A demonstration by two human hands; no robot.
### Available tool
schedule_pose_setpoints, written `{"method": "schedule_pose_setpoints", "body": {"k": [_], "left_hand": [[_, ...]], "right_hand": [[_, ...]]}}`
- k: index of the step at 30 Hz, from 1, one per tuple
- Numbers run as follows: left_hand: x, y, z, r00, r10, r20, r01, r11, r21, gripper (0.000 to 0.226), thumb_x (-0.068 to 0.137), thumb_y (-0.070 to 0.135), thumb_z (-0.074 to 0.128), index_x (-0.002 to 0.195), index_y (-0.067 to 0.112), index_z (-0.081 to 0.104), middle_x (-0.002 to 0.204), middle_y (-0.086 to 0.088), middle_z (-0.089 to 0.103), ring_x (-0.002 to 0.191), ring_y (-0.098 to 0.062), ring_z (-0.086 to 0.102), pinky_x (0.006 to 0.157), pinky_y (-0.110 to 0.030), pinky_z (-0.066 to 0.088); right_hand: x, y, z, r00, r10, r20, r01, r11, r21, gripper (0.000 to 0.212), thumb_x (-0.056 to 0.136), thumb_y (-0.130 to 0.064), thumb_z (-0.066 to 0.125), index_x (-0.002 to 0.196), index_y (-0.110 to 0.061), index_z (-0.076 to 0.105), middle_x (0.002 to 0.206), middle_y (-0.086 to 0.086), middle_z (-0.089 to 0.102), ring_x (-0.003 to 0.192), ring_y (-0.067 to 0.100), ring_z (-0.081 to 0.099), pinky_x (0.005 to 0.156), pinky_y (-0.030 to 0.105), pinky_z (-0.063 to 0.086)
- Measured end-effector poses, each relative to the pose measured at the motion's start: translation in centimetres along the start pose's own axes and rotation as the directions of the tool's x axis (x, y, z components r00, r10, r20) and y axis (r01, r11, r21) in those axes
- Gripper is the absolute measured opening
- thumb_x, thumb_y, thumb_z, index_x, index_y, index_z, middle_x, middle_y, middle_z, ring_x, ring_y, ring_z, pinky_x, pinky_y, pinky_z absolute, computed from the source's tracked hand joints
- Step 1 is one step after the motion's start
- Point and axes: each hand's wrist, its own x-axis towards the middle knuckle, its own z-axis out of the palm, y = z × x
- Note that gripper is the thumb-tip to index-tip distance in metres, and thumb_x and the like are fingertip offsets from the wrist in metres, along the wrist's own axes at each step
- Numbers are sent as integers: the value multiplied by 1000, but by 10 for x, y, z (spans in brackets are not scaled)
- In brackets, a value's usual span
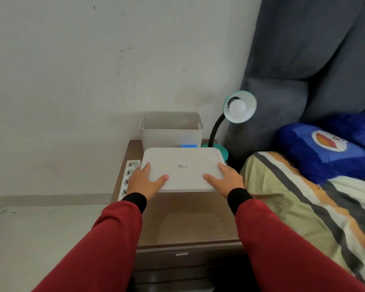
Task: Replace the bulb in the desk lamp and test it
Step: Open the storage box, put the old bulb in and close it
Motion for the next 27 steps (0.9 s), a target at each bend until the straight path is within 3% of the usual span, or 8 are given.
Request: {"method": "schedule_pose_setpoints", "body": {"k": [12,19,23,27], "left_hand": [[-57,-43,48,963,-135,234,76,967,244,82,88,59,47,148,8,25,151,-12,35,138,-27,36,112,-32,29],[-51,-51,65,949,-216,231,115,916,384,88,84,63,48,148,9,22,147,-16,38,133,-31,40,110,-36,36],[-47,-44,64,951,-221,216,99,880,464,73,86,58,50,139,8,38,139,-14,47,125,-28,49,101,-33,42],[-40,-40,65,939,-237,248,60,826,561,54,89,46,54,125,7,53,128,-12,57,116,-25,57,92,-29,48]], "right_hand": [[-48,52,32,963,140,229,-89,971,-221,76,88,-52,52,148,-12,26,153,10,31,140,27,30,113,33,25],[-38,59,57,946,185,266,-77,926,-370,76,88,-55,48,147,-13,26,152,11,32,138,28,33,113,34,28],[-24,60,65,940,214,266,-95,913,-398,74,85,-54,52,144,-17,30,148,14,35,134,31,37,110,38,34],[-16,56,61,934,202,293,-33,869,-493,57,87,-43,55,133,-11,44,137,13,46,121,28,49,97,33,42]]}}
